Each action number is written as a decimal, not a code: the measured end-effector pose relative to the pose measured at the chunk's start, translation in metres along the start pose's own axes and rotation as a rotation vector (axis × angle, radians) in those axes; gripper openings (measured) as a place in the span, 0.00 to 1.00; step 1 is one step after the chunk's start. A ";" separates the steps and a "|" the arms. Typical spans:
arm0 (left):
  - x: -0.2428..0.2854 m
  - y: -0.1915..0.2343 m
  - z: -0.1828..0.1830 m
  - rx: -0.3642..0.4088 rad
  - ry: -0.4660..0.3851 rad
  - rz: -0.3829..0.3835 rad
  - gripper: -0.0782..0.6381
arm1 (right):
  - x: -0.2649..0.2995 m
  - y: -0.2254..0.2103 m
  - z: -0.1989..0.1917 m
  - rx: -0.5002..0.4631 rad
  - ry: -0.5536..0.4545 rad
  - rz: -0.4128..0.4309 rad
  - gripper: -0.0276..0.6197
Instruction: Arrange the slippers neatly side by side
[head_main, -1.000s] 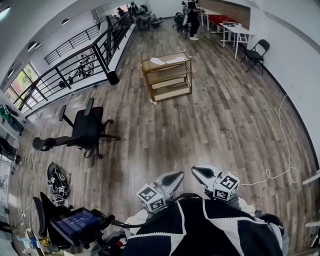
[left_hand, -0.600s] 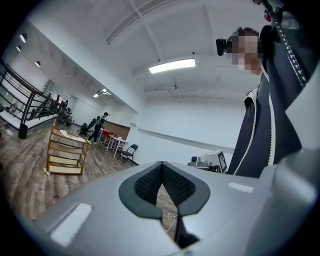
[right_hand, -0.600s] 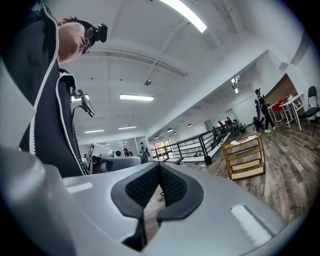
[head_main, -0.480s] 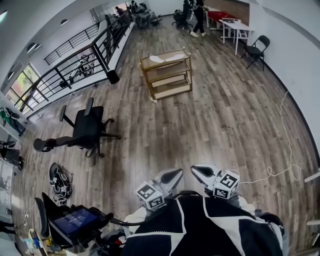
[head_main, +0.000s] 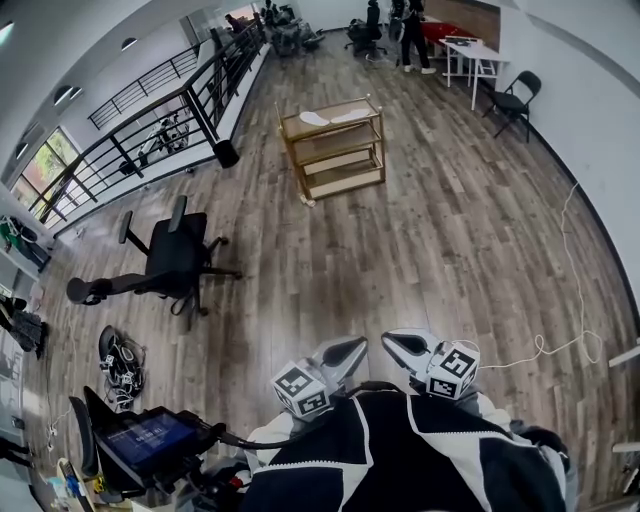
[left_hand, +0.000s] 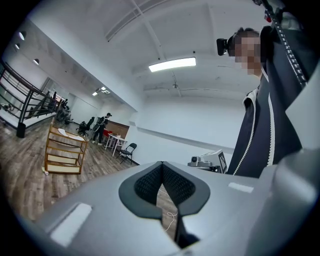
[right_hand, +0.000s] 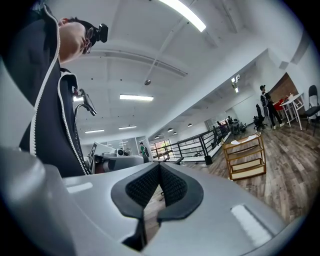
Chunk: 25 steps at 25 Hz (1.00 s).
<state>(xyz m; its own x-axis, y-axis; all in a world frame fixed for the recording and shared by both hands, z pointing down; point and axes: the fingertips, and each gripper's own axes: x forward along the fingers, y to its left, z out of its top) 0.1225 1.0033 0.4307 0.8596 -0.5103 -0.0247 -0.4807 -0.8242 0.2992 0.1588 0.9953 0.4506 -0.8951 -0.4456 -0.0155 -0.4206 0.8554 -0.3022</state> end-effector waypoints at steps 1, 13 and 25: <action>0.000 -0.001 0.000 -0.001 0.002 -0.001 0.13 | 0.000 0.001 0.000 0.000 0.001 0.000 0.05; -0.002 0.006 0.005 0.020 -0.003 0.031 0.13 | 0.003 -0.007 0.003 0.000 -0.001 0.009 0.05; -0.002 0.031 -0.013 -0.018 0.055 0.064 0.13 | 0.028 -0.027 -0.011 0.083 -0.001 0.033 0.05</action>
<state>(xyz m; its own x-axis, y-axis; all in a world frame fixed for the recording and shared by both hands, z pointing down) 0.1084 0.9816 0.4528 0.8356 -0.5473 0.0479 -0.5324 -0.7853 0.3159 0.1433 0.9626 0.4687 -0.9082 -0.4176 -0.0276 -0.3769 0.8449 -0.3795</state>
